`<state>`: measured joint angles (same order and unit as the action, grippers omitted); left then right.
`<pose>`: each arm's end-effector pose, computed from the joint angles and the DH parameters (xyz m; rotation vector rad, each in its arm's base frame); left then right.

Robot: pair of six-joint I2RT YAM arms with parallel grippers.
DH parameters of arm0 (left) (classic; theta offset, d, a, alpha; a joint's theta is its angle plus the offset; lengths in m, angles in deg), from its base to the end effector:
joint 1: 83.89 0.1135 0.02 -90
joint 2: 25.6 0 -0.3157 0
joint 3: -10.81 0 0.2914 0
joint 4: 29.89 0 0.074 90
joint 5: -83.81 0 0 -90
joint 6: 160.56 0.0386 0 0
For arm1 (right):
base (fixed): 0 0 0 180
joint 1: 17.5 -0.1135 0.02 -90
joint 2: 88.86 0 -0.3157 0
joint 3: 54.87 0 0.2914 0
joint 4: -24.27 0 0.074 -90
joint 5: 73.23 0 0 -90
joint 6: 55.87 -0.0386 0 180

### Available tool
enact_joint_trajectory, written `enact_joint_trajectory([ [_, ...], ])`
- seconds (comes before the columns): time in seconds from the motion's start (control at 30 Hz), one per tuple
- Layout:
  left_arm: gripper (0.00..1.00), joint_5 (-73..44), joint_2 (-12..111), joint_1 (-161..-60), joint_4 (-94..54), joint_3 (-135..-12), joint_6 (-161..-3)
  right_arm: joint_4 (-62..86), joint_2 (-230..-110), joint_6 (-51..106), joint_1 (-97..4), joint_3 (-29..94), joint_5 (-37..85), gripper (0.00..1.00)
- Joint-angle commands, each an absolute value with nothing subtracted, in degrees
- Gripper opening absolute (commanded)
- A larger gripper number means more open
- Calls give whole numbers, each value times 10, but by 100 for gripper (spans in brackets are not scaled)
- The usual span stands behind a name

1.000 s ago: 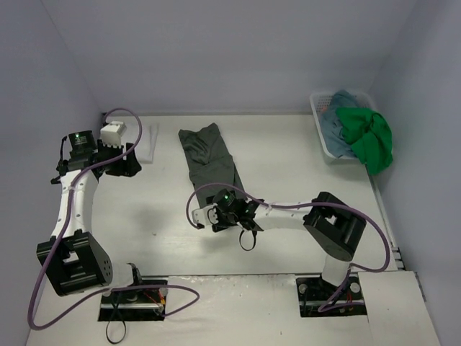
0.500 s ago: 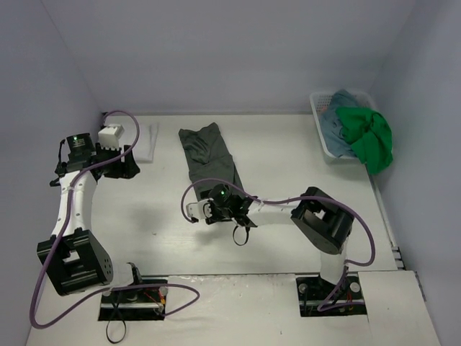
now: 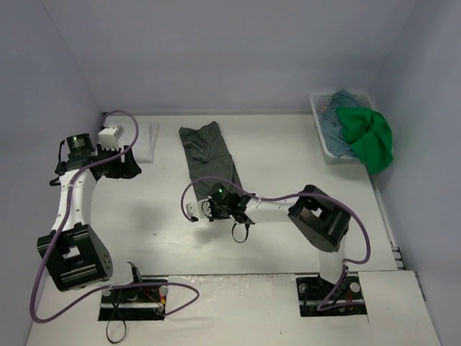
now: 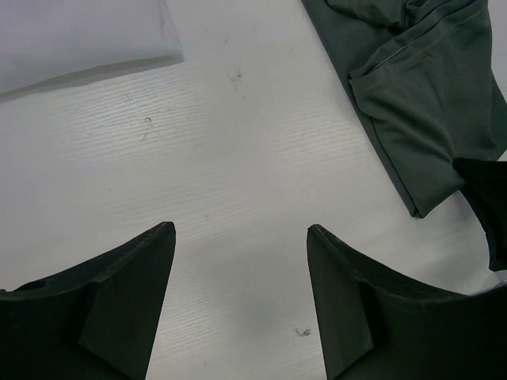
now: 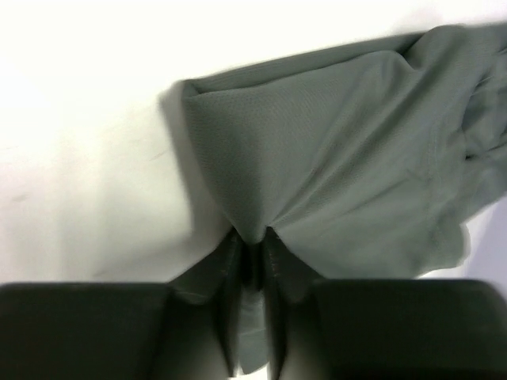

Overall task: Fold and stack the t-shirts
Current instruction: Fold the tshirt

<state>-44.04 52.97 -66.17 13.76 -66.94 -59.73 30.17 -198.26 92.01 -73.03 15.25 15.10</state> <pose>0.3152 0.0759 0.3456 0.1819 2.1927 -0.4983 0.2525 0.3658 0.1648 -1.7908 1.1963 -0.0552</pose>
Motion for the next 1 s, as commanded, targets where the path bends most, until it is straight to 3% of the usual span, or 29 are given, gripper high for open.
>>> enact_joint_trajectory([
  [0.0, 62, -474, 528, -657, 110, -680, -603, 190, -1941, 876, -733, 155, 198, 8],
  [0.07, 62, -485, 533, -658, 110, -681, -605, 171, -1903, 867, -736, 149, 205, 0],
  [0.33, 62, -497, 593, -690, 115, -709, -601, 67, -1819, 825, -762, 160, 219, 0],
  [0.77, 61, -488, 726, -833, 59, -803, -628, -57, -1725, 783, -814, 172, 226, 0],
  [0.87, 47, -491, 772, -886, 33, -836, -639, -66, -1720, 779, -817, 174, 224, 0],
  [0.9, 24, -492, 786, -895, 24, -856, -641, -67, -1720, 779, -817, 175, 222, 0],
  [0.97, 5, -493, 832, -921, 18, -878, -654, -68, -1720, 779, -817, 175, 216, 0],
])
